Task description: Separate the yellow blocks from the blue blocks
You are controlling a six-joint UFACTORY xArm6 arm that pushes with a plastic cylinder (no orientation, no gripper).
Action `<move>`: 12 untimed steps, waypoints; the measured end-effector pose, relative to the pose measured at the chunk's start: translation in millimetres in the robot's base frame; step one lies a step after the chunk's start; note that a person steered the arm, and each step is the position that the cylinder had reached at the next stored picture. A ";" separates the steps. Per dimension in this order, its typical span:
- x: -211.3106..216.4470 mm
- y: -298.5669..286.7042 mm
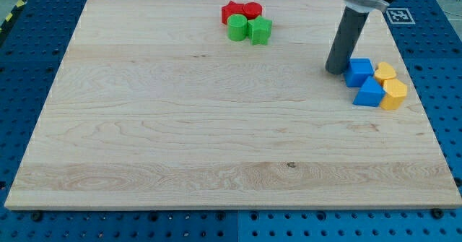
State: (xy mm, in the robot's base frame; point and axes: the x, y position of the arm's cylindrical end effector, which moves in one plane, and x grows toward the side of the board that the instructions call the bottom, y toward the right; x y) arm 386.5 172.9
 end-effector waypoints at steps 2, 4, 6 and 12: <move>-36.4 51.9; -14.8 70.6; -11.7 74.5; 20.5 66.5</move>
State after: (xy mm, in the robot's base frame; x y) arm 407.0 239.4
